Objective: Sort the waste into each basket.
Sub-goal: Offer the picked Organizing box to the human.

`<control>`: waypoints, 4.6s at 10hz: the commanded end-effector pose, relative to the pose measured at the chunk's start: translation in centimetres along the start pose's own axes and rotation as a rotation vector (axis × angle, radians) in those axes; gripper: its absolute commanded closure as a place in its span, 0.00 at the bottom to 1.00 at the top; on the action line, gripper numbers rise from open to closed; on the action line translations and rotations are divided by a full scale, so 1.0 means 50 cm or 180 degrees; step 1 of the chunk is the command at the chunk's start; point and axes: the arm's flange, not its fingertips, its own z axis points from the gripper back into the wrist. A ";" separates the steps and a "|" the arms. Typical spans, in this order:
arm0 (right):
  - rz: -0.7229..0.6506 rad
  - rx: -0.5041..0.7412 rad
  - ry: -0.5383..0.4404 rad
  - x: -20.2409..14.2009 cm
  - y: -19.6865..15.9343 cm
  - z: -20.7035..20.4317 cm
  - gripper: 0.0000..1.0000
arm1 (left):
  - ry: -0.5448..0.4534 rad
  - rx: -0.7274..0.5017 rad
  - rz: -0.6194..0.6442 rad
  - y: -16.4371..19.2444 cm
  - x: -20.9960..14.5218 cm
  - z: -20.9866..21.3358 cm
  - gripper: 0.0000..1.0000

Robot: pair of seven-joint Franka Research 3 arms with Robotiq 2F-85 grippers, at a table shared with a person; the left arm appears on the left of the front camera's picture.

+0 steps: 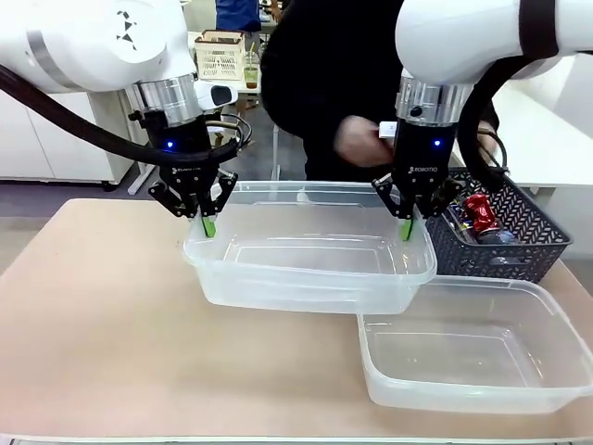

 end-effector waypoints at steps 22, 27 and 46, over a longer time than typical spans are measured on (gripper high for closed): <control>0.0038 -0.0087 0.0022 -0.006 0.002 0.002 0.96 | -0.0059 -0.0048 0.0011 -0.005 0.000 0.015 0.96; 0.0038 -0.0087 0.0022 -0.006 0.002 0.002 0.96 | -0.0059 -0.0048 0.0011 -0.005 0.000 0.015 0.96; -0.0002 -0.0037 0.0001 0.054 0.010 0.030 0.96 | 0.0009 0.0057 0.0038 -0.005 0.060 0.018 0.96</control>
